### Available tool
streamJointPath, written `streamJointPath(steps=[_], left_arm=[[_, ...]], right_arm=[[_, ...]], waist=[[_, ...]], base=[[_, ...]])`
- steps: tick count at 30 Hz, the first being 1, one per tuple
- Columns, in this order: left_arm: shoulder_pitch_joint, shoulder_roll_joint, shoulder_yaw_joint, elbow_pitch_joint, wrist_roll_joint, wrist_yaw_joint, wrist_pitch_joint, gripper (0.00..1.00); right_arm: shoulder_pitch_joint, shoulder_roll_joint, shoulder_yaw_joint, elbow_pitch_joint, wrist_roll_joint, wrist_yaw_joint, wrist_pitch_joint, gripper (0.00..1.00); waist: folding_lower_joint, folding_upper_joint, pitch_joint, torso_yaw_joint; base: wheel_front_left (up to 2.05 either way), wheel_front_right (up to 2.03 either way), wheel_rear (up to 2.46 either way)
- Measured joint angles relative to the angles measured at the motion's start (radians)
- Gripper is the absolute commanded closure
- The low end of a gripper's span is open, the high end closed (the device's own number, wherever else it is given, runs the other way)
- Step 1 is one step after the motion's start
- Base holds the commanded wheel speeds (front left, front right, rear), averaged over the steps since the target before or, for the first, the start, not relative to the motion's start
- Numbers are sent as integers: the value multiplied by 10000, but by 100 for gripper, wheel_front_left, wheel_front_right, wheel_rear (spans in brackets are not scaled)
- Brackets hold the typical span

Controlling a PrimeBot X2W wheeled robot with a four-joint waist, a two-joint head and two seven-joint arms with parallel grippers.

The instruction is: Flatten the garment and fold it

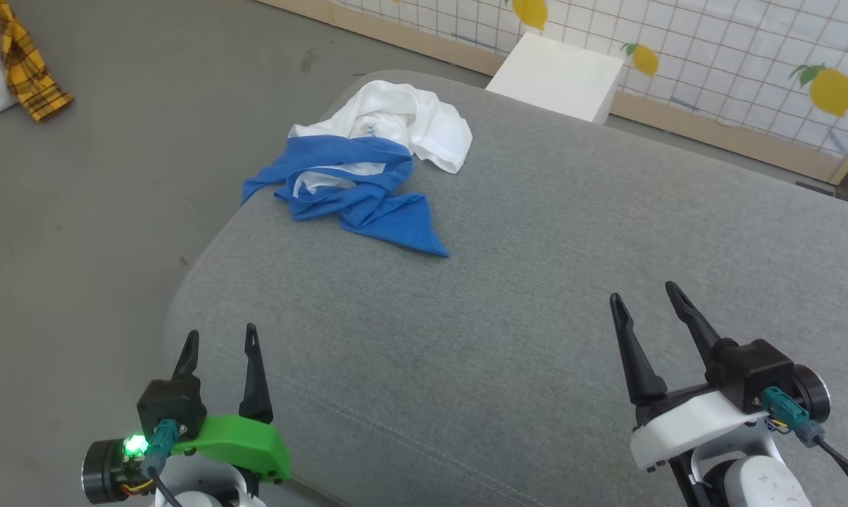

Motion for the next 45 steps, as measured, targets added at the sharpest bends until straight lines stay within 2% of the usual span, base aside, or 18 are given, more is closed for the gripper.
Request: streamJointPath(steps=[28,37,41,45], left_arm=[[-3,334,-435,322,-729,621,-564,0],[-9,345,-460,370,-1009,623,-644,0],[-391,362,-420,370,-1444,282,-391,0],[-2366,734,-527,562,-1607,-426,134,0]], right_arm=[[-288,13,54,251,222,0,-424,0],[-292,19,90,286,238,0,-431,0],[-491,23,174,174,217,0,-359,0],[-938,27,163,-230,-115,0,-82,0]], waist=[[-1,0,203,1062],[-1,0,253,989],[-1,0,430,893],[-1,0,912,773]], base=[[0,0,0],[0,0,0],[0,0,0],[0,0,0]])
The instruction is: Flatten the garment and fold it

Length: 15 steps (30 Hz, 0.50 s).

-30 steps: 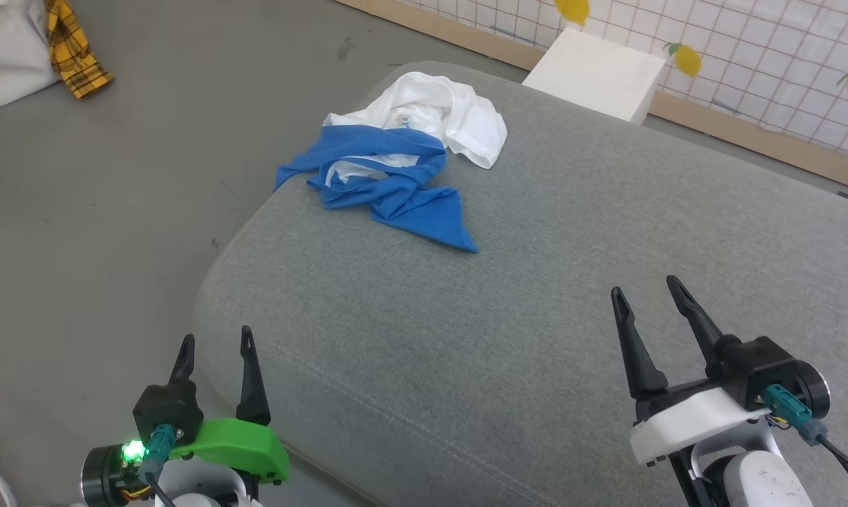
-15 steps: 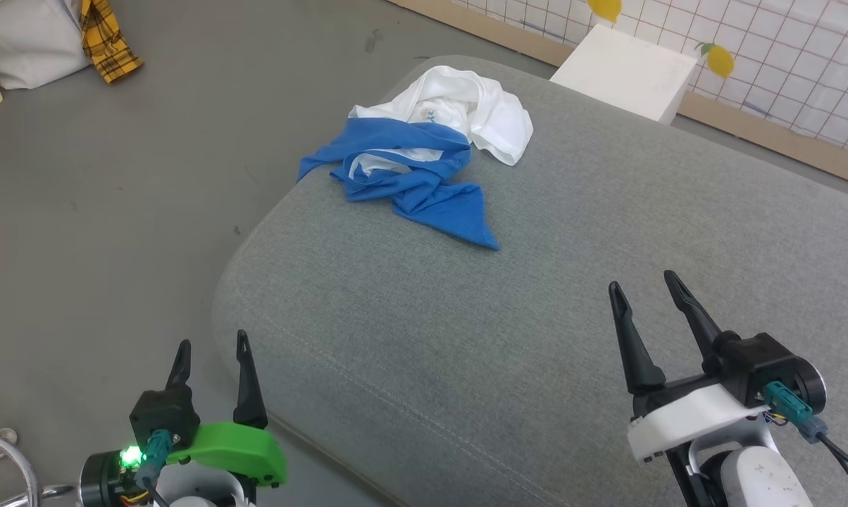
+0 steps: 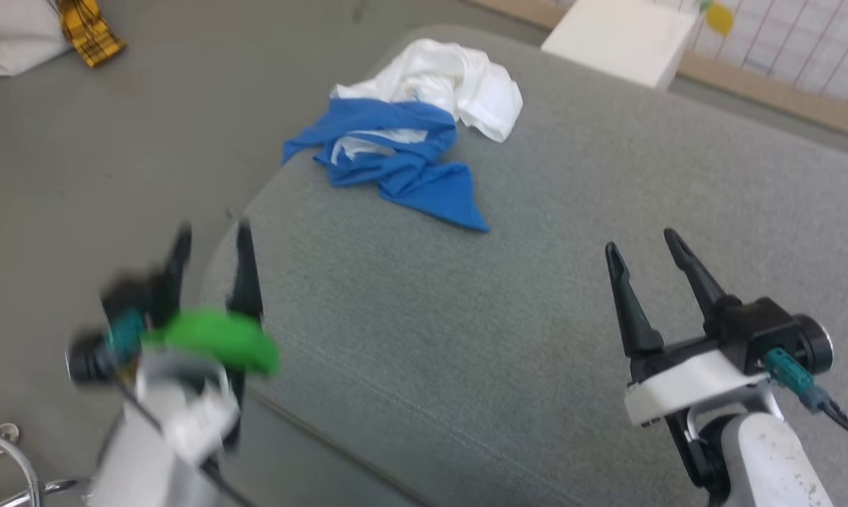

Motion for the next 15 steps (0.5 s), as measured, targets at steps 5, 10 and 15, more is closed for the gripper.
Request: streamJointPath(steps=[5,10,15], left_arm=[[-2592,472,171,934,-236,-608,660,0],[-5367,1300,1018,2736,-1409,-1141,2194,0],[-6704,1906,1476,3563,-2090,-1089,4057,0]], right_arm=[[-421,4,121,-349,-364,0,282,0],[-1220,6,441,-633,-531,0,290,0],[-1643,4,468,-746,-523,0,192,0]], waist=[[1,0,810,-270],[1,0,2098,-1098],[1,0,2980,-1856]], base=[[0,0,0],[0,0,0],[0,0,0]])
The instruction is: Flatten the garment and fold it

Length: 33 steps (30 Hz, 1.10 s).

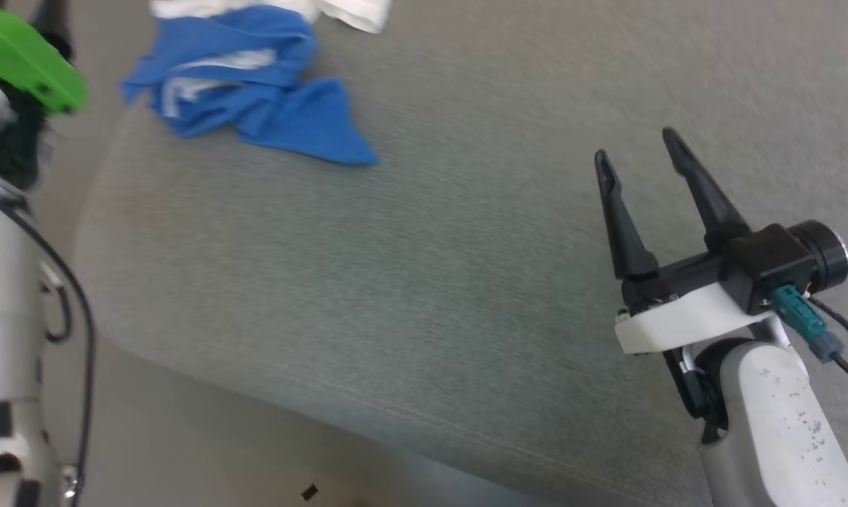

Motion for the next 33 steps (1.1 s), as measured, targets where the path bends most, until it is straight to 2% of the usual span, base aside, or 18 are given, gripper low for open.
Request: streamJointPath(steps=[4,8,12,18,23,24,25,27,30,31,33], left_arm=[[-678,353,293,372,-491,493,1758,0],[-807,805,451,462,-583,1009,2938,0],[-703,1099,800,568,-742,1567,3647,0],[94,1189,1323,525,-1271,2324,4612,0],[369,1536,1618,44,-1649,2539,5283,0],[464,1570,1655,-88,-1755,2485,5436,74],[602,1582,1735,-226,-1833,2424,5486,100],[932,1599,1781,-512,-1802,2272,5265,100],[1350,1603,1676,-892,-1446,1925,4125,100],[1293,1985,1304,-1177,-134,1066,936,100],[1030,2080,1097,-1189,334,811,-192,100]], right_arm=[[-143,-2,40,-36,98,0,-142,0],[-300,-2,121,-23,207,0,-305,0],[-463,-2,247,15,270,0,-472,0],[-548,0,263,46,311,0,-610,0],[-676,31,322,84,360,0,-708,0],[-676,27,305,136,362,0,-708,0],[-675,27,290,207,360,0,-709,0],[-671,23,274,343,362,0,-721,0],[-610,4,192,585,397,0,-794,0],[-259,-4,59,1009,652,-2,-894,0],[-78,-4,27,1124,731,-2,-913,0]], waist=[[1,0,793,-636],[1,0,1499,-1215],[1,0,2069,-1750],[0,1,2732,-2463],[-1,0,2919,-2787],[-1,0,2883,-2809],[-1,0,2829,-2828],[-1,0,2690,-2855],[-1,0,2365,-2879],[-1,0,1515,-2847],[-1,0,1111,-2806]], base=[[0,0,0],[0,0,0],[0,0,0],[0,0,0],[0,0,0],[0,0,0],[0,0,0],[0,0,0],[0,0,0],[0,0,0],[0,0,0]])
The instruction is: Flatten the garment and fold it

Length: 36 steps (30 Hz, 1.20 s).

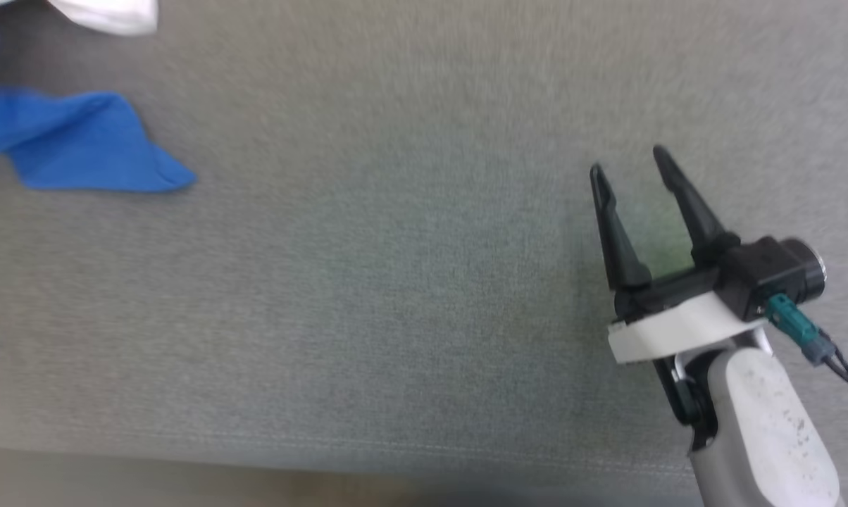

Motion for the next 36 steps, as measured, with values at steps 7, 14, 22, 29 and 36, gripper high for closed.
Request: streamJointPath(steps=[7,14,22,29,36], left_arm=[[-1307,-40,-1457,-140,1394,-663,-2128,100],[-2678,-1012,-2811,-389,1847,-1156,-2347,100],[-3614,-2734,-3841,-414,1628,-1463,-2320,100],[-3511,-4366,-4489,-171,938,-1626,-2543,100],[-2324,-5304,-5231,686,267,-1563,-2725,100]], right_arm=[[600,4,-94,201,280,2,-31,0],[1246,2,-293,244,558,2,-27,0],[1681,0,-410,213,596,2,121,0],[1787,-2,-384,2,593,2,311,0],[1813,-4,-322,-169,598,2,430,0]], waist=[[-1,0,-1575,94],[-1,0,-3060,0],[-1,1,-4100,-556],[-1,1,-4393,-1426],[-1,1,-4348,-2278]], base=[[0,0,0],[0,0,0],[0,0,0],[0,0,0],[0,0,0]])
